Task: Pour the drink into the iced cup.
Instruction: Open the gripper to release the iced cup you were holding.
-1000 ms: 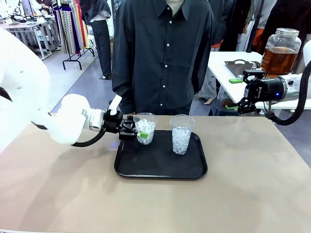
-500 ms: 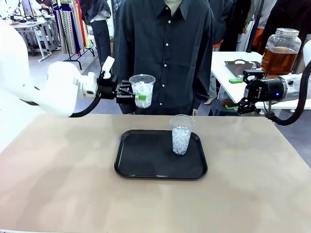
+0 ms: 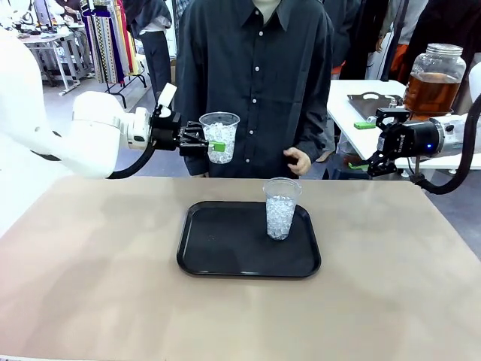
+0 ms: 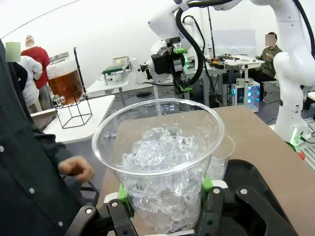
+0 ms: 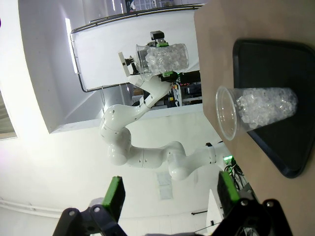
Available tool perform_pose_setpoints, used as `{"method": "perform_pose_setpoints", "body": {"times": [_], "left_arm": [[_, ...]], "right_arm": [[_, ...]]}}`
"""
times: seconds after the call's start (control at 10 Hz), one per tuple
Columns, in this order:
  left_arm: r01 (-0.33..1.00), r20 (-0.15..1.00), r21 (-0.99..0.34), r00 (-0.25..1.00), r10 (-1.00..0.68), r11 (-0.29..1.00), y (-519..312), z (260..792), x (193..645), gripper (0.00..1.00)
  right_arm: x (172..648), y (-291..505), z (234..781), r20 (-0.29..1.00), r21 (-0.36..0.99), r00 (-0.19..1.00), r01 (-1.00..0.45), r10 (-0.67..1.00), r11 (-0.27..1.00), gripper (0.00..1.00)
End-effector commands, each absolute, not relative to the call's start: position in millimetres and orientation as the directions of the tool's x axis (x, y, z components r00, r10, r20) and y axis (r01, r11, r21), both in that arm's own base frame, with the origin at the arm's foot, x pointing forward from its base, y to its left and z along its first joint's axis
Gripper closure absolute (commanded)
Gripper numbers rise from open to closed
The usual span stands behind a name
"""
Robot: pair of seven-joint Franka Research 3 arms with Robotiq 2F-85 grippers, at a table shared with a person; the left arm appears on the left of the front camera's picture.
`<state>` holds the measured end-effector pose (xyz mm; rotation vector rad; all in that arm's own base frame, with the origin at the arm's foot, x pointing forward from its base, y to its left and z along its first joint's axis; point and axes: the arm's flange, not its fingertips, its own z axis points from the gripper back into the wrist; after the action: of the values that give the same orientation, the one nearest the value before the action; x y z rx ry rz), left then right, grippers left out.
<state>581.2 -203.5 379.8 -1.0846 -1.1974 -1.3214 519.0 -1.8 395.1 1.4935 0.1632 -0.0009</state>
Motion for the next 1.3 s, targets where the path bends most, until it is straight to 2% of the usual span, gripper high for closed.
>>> {"method": "perform_pose_setpoints", "body": {"times": [0.0,1.2], "left_arm": [[0.994,0.989,0.110,-0.110,-0.094,-0.011,-204.6,382.7,578.6,0.39],[0.994,0.989,0.110,-0.110,-0.094,-0.011,-204.6,382.7,578.6,0.39]], "right_arm": [[517.9,-2.2,395.9,-0.103,0.992,0.990,0.095,0.097,0.078,0.00],[517.9,-2.2,395.9,-0.103,0.992,0.990,0.095,0.097,0.078,0.00]]}}
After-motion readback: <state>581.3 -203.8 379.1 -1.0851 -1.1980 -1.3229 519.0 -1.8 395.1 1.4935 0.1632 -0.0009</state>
